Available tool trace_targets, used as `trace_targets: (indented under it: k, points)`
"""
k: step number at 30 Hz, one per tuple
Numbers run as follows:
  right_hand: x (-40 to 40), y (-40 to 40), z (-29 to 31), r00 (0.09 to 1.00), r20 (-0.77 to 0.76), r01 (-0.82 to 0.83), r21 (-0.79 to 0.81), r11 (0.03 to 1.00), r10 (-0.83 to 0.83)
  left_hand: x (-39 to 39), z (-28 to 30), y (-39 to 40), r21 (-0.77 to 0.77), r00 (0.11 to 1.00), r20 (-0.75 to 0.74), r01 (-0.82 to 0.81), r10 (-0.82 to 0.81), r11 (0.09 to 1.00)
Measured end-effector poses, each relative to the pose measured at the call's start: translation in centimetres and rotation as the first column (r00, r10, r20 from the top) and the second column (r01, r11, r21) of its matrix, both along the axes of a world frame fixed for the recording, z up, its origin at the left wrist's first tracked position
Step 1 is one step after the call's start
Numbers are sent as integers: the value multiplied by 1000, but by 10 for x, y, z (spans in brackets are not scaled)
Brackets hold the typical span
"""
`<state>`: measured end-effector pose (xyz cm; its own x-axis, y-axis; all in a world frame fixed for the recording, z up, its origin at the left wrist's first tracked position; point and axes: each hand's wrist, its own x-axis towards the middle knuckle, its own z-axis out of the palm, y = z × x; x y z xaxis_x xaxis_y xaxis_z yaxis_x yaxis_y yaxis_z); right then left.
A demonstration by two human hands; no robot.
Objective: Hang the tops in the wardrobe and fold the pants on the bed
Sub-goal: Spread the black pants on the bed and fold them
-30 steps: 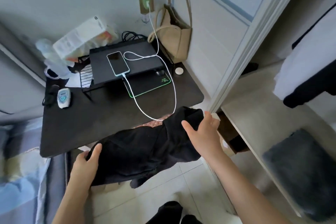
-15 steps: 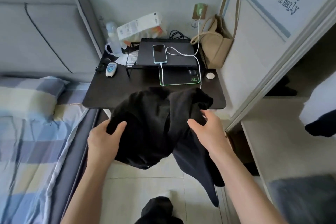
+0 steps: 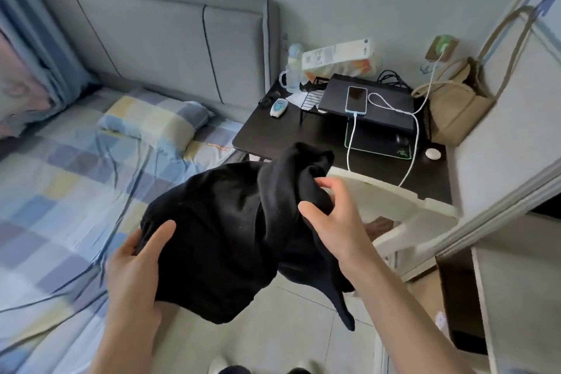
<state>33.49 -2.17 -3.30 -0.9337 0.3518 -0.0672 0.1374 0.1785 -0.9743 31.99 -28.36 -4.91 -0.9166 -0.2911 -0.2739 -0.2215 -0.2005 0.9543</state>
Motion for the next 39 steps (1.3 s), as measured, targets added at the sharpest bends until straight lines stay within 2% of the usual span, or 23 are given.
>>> trace_targets:
  k: [3,9,12,19,23,26,30,33,36,39]
  points:
    - [-8,-41,-4,994,12,-109,9,994,108,12,-1,-42,65,994,9,-109,109,992]
    - [-29,-145,-15,963,26,-266,-40,963,267,45,-8,-135,92,951,40,-310,308,946]
    - [-40,-221,-20,921,57,-383,-44,923,385,63,-9,-204,124,900,66,-435,430,892]
    - [-69,-350,-22,873,55,-488,72,870,485,72,-12,-327,78,836,54,-548,546,833]
    - [-89,-393,-27,857,52,-514,41,857,512,69,-16,-364,65,808,23,-589,589,806]
    - [-111,-421,-29,844,-3,-536,-6,844,536,60,-17,-383,33,790,12,-613,613,789]
    - [-155,-454,-36,813,-91,-576,26,817,575,36,-14,-399,-11,796,-4,-605,605,796]
    - [-204,-471,-41,764,-82,-639,30,768,639,9,-8,-410,49,781,-11,-623,624,781]
    - [-262,-487,-50,712,-60,-692,107,714,699,-28,2,-417,113,752,-26,-652,658,750]
    - [-317,-498,-62,687,88,-711,285,643,721,-75,15,-419,125,722,-65,-679,689,723]
